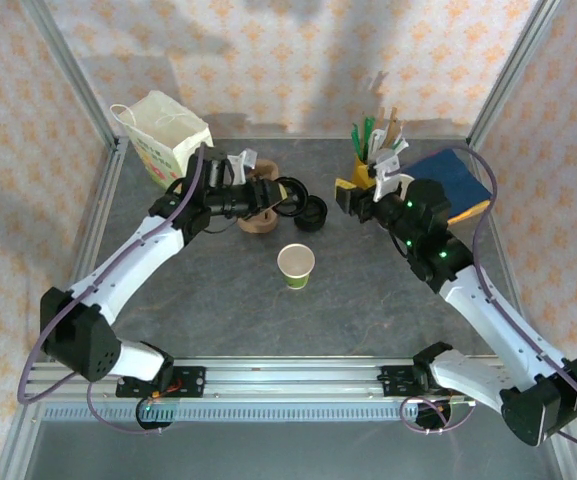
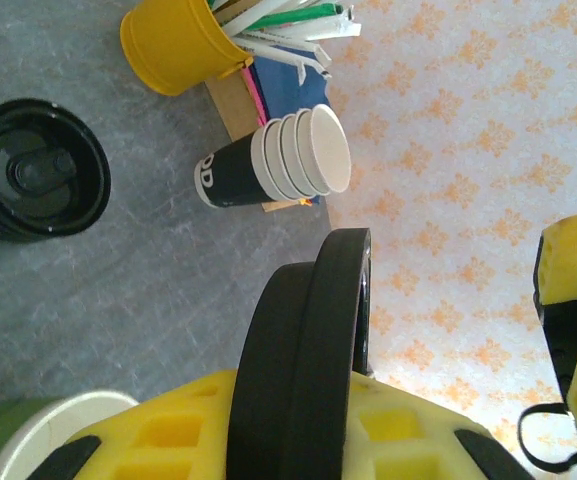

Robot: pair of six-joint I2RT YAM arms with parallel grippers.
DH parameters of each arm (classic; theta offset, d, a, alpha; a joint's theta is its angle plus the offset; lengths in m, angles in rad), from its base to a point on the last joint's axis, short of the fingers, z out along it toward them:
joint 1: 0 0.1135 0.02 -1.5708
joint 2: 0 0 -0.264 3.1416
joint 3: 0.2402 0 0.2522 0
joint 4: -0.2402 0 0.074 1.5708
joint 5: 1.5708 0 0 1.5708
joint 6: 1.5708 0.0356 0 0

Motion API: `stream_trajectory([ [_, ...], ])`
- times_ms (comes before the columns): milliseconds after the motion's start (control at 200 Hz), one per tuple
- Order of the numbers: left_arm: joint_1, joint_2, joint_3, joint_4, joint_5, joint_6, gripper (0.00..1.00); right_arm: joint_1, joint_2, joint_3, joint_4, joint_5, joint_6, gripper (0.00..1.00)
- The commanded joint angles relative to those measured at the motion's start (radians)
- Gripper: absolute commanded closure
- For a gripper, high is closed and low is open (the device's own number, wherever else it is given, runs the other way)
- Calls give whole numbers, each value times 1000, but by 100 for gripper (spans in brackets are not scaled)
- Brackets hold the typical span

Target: Pack the takeout coffee

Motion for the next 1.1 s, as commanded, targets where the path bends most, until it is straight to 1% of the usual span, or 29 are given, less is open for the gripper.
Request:
stream_trajectory([
  [0,17,-67,34,-58,55,-112,79,63,-23,-26,31,-30,-282,42],
  [50,20,-82,21,-25,81,-168,79,114,-23,-32,37,51,-335,42],
  [90,19,-94,10,-7,90,-212,79,142,-21,-38,39,81,-372,42],
  [230,19,-125,-2,-13,80,-281,80,220,-40,-90,60,82,-564,42],
  [305,19,-134,-8,-26,76,-297,80,255,-56,-132,101,83,-671,42],
  [340,20,-137,-13,-29,77,-302,80,269,-62,-145,125,91,-697,42],
  [420,19,-147,-26,-25,79,-318,81,285,-59,-146,165,117,-698,43],
  [626,20,-162,-50,-11,75,-351,80,297,-26,-113,161,114,-718,48],
  [791,19,-163,-55,-30,76,-357,80,302,-7,-89,153,108,-727,52],
  [976,19,-165,-56,-34,74,-361,82,303,1,-82,148,103,-747,52],
  [1096,19,-157,-44,-72,73,-331,82,303,12,-69,138,96,-760,53],
])
